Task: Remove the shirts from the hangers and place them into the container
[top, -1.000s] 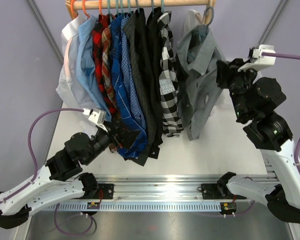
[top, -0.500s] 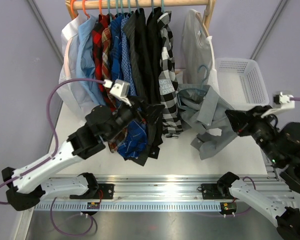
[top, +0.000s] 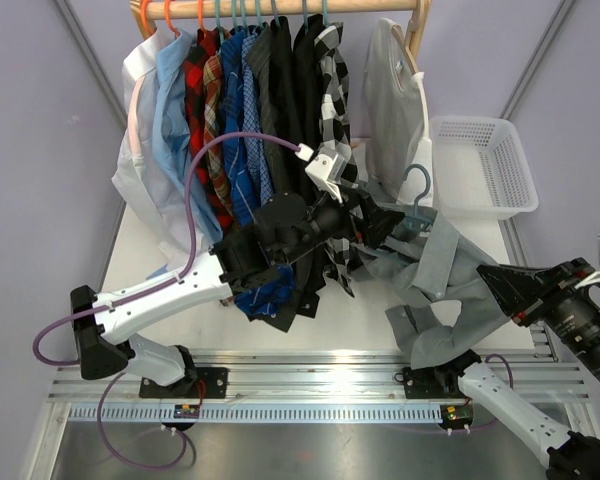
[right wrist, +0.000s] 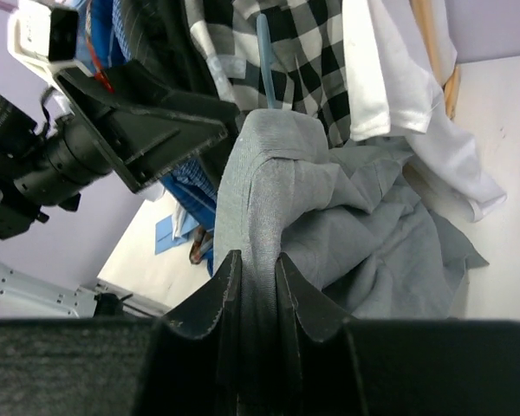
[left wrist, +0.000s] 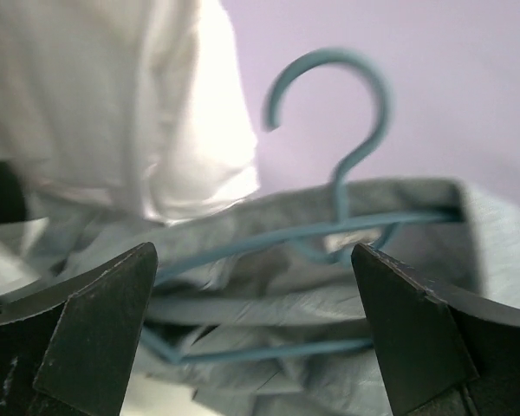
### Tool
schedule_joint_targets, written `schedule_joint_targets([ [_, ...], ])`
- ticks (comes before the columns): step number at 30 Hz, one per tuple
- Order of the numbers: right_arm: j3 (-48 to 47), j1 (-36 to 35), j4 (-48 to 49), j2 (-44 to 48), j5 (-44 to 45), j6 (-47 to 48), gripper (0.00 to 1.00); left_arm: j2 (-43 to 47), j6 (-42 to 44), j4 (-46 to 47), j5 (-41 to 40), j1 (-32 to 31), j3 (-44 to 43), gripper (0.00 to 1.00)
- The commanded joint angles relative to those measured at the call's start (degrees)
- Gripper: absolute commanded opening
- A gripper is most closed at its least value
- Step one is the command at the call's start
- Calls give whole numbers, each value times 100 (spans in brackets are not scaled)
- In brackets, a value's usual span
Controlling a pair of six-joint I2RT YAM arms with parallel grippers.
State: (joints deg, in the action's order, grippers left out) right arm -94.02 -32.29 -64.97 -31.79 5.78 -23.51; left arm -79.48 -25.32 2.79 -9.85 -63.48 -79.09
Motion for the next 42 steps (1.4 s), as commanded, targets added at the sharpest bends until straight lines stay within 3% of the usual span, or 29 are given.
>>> schedule_joint_targets([
  [1, -336, 232, -50, -2, -823, 39, 0, 12, 106, 662, -157, -190, -563, 99],
  [10, -723, 592, -227, 24, -1308, 206, 0, -506, -96, 426, -79, -541, -1178, 99],
  [16, -741, 610, -69, 41, -1387, 180, 0, -762, -43, 205, -658, -972, -1267, 99],
  [29, -741, 628, 151, 103, -1106, 197, 0, -788, -420, 90, -1345, -1298, -1100, 97],
  [32, -750, 628, 265, 138, -1105, 206, 0, -875, -430, 90, -1327, -1298, -1135, 69],
  [34, -723, 637, 292, 138, -1167, 197, 0, -937, -421, 29, -1371, -1298, -1205, 45],
  [36, -688, 628, 318, 155, -1158, 197, 0, -981, -430, 38, -1362, -1298, -1214, 32],
  [37, -671, 637, 327, 164, -1141, 197, 0, -981, -438, 64, -1353, -1298, -1223, 21],
  [42, -539, 628, 433, 191, -1202, 197, 0, -1016, -509, 125, -1318, -1298, -1223, 11],
])
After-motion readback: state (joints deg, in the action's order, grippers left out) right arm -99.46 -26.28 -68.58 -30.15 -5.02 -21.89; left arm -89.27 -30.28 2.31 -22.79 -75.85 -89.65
